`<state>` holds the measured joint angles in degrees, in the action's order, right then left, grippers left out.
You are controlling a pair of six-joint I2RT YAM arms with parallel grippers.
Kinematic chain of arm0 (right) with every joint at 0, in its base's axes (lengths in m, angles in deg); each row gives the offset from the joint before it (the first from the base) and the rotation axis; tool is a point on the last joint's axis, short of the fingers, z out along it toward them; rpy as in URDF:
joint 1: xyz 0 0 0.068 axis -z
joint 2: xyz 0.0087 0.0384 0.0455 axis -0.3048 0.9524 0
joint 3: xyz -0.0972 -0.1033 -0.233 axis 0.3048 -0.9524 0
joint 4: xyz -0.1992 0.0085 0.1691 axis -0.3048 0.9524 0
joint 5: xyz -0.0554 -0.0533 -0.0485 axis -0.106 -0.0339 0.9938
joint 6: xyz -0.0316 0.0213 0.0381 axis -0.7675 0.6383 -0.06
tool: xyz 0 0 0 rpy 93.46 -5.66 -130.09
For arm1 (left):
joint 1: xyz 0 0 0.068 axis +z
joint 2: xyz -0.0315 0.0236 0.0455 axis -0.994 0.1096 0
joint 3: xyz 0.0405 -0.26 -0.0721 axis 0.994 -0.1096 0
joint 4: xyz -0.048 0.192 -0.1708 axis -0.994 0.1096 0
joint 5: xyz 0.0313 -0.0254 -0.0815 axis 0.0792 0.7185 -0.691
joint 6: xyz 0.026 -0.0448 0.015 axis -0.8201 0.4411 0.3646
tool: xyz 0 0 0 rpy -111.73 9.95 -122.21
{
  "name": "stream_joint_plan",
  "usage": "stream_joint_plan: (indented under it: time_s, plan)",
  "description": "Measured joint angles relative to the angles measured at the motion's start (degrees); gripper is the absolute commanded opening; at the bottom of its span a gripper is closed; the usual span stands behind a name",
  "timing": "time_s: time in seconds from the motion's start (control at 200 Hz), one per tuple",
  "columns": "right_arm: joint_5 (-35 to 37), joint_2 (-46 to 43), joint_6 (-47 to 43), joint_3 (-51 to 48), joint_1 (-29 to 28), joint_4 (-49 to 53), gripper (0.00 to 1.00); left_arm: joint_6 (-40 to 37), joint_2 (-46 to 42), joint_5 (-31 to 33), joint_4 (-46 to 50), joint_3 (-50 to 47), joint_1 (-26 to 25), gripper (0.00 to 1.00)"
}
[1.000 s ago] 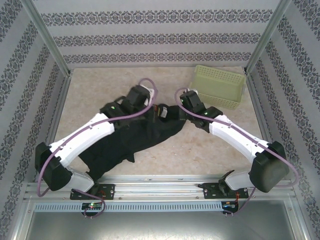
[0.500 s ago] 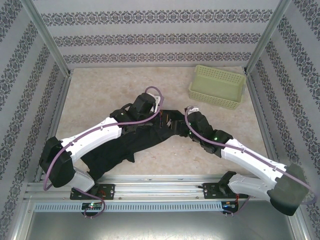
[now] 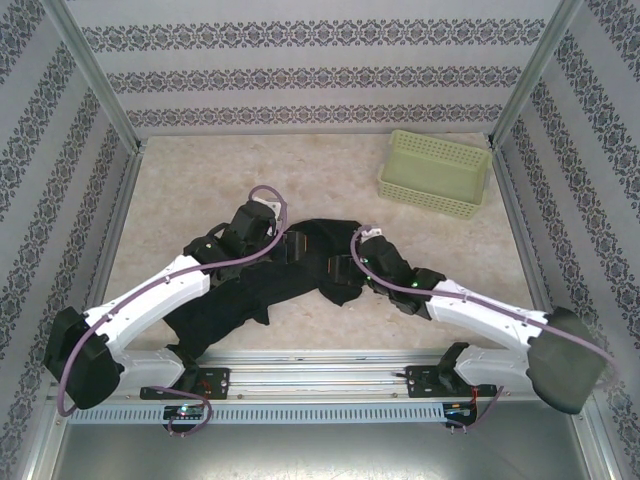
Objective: Fold the inside-out t-shirt
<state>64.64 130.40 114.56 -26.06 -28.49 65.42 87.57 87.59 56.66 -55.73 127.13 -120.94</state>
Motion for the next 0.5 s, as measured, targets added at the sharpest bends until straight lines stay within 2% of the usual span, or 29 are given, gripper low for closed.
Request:
stream_joint_plan:
  time_s: [0.205,0.37,0.5]
  plan:
    - [3.3,8.9,-3.0,5.2,-7.4,0.7,0.76,-0.7,1.4,4.3,3.9,-5.6,0.2,0.66]
    - [5.6,15.6,-6.3,9.5,-12.9,0.9,0.65,0.0,0.4,5.9,4.9,-9.7,2.0,0.63]
    - [5.9,20.7,-8.4,13.3,-15.5,1.4,0.62,0.2,-2.3,4.6,3.9,-12.7,5.4,0.57]
